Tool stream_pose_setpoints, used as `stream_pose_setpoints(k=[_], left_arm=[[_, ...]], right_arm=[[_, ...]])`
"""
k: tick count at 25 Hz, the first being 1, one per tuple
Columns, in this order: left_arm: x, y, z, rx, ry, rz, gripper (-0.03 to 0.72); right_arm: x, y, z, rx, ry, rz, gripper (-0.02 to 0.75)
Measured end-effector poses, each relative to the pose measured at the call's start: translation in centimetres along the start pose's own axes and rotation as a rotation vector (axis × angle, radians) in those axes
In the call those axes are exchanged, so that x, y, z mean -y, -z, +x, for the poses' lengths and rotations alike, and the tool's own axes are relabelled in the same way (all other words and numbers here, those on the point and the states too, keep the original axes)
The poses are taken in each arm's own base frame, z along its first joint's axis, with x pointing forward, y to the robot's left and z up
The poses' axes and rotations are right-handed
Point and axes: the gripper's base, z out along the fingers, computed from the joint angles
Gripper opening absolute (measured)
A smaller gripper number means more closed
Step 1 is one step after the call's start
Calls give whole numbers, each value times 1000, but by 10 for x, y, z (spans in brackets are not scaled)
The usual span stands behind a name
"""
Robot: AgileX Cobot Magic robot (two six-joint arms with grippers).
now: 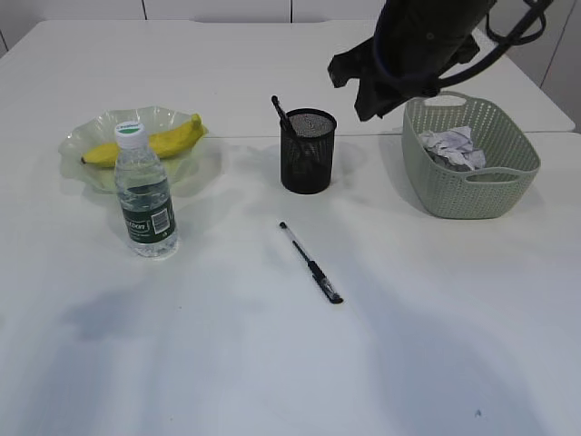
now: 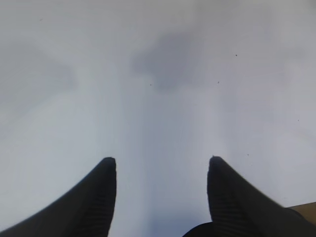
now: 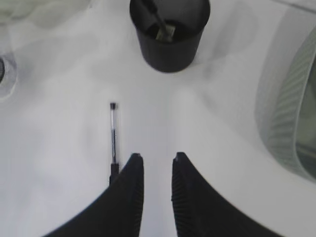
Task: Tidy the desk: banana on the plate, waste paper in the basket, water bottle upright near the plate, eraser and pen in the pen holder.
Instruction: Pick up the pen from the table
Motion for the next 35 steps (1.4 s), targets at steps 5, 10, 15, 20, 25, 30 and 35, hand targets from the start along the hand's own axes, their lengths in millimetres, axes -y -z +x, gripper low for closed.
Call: stream_pose_setpoints(k=[5, 10, 15, 20, 25, 30, 35], left_arm=[[0, 0, 0, 0, -2, -3, 412], [0, 0, 0, 0, -2, -3, 412], [0, 0, 0, 0, -2, -3, 412], [0, 0, 0, 0, -2, -3, 407], [0, 0, 0, 0, -2, -3, 395], [-1, 0, 0, 0, -6, -8, 394], [-1, 0, 0, 4, -12, -16, 393]], right_arm=[[-18, 0, 10, -110, 35, -27, 159], [-21, -1, 21, -236, 35, -45, 160], [-28, -26, 26, -309, 25, -77, 181], [-50, -47, 27, -346, 77, -92, 302], [-59, -73, 18, -354, 99, -89, 339], [-58, -98, 19, -385, 99, -62, 340], [-58, -124, 29, -445, 89, -54, 340]])
